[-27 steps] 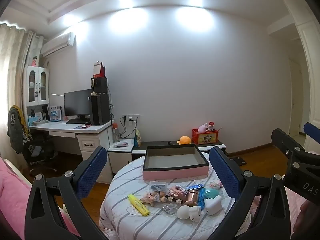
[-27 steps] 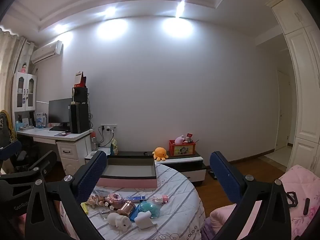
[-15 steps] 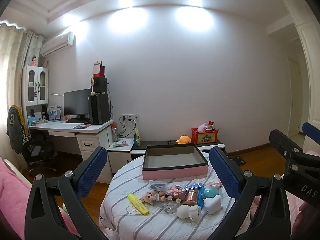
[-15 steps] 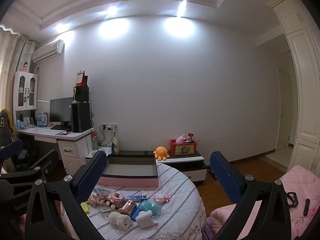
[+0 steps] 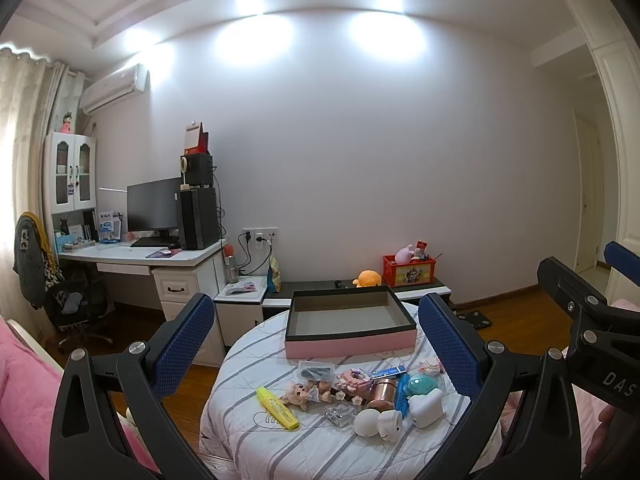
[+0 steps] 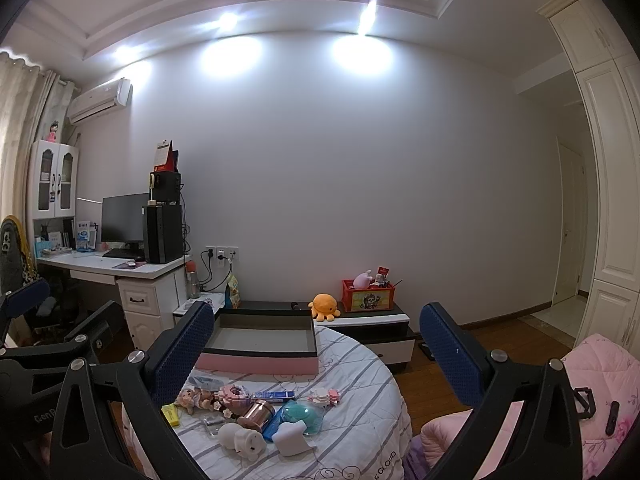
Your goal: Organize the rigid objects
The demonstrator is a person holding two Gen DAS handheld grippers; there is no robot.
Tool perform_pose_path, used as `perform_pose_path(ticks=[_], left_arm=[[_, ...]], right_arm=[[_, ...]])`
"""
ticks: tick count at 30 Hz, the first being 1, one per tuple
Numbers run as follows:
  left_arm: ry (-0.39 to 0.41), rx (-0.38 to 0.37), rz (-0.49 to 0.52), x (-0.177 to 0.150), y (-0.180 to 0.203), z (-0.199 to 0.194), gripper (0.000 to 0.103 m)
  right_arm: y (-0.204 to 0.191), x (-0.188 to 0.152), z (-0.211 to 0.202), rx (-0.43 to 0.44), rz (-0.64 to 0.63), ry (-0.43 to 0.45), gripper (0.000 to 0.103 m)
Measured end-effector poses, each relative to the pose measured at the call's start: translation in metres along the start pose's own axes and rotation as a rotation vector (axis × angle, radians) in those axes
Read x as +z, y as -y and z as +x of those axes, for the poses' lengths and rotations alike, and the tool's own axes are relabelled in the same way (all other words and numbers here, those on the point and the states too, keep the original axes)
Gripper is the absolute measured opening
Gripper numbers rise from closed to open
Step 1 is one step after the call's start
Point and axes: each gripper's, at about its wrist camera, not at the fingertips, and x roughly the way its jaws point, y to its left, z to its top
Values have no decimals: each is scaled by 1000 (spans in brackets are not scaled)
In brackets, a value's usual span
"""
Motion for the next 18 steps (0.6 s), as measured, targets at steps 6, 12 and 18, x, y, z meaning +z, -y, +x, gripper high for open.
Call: perform_pose_path(ticks=[6,12,18], left_arm=[[-1,1,1,1,0,0,103],[0,2,2,1,0,0,103],[0,1,2,1,0,-1,103]], right_arm=[[0,0,-1,2,0,1,103],[-1,2,-2,4,-4,-3,103],[-2,3,-3,6,-7,-5,103]])
